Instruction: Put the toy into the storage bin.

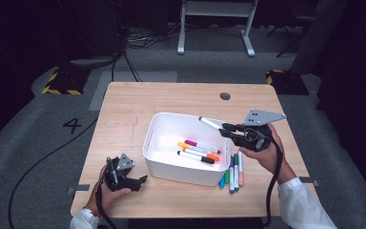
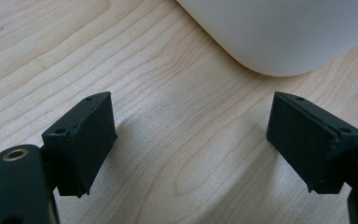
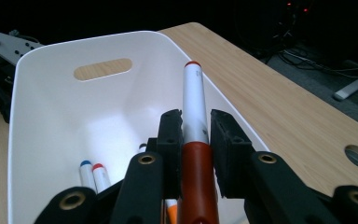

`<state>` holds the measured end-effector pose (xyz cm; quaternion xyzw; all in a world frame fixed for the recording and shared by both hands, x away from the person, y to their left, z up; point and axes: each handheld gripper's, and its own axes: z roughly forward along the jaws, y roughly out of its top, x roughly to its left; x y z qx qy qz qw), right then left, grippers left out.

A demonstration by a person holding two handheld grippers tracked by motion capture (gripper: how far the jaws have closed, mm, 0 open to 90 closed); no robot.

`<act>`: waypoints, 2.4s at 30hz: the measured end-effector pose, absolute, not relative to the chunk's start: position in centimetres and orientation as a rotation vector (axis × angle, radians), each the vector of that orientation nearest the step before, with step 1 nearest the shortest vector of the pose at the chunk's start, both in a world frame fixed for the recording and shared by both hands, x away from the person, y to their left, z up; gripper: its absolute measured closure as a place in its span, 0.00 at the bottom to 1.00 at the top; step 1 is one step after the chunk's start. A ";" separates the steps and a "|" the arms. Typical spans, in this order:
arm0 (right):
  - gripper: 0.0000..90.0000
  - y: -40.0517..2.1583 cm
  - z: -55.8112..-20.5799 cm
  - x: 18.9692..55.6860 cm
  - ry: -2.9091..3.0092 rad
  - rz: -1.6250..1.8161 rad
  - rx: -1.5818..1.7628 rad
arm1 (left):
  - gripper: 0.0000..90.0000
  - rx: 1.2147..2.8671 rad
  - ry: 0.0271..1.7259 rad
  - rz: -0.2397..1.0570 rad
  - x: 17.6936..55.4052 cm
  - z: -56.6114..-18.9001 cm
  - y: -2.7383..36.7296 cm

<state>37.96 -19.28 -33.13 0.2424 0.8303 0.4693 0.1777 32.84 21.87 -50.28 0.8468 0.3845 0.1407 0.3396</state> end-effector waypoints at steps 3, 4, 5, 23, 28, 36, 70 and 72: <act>0.83 -17.9 -33.4 38.5 2.384 1.310 0.630 | 0.17 2.204 1.001 0.367 32.8 -50.3 21.9; 0.83 -17.6 -33.5 38.6 2.395 1.299 0.624 | 0.17 2.204 1.001 0.366 32.8 -50.3 21.9; 0.83 -17.2 -33.6 38.7 2.407 1.295 0.609 | 0.17 2.204 1.001 0.365 32.8 -50.3 21.9; 0.83 -12.1 -36.2 38.4 2.645 1.169 0.430 | 0.17 2.204 1.000 0.366 32.8 -50.3 21.9; 0.83 -12.1 -36.5 37.8 2.722 1.127 0.370 | 0.17 2.204 1.000 0.366 32.8 -50.3 21.9; 0.83 -11.9 -37.0 37.0 2.830 1.029 0.308 | 0.17 2.204 1.000 0.366 32.8 -50.3 21.9; 0.44 -18.5 -33.4 35.4 2.461 1.168 0.531 | 0.17 2.204 1.000 0.365 32.8 -50.3 21.9; 0.42 -19.4 -33.1 34.9 2.415 1.170 0.576 | 0.17 2.204 1.000 0.365 32.8 -50.3 21.9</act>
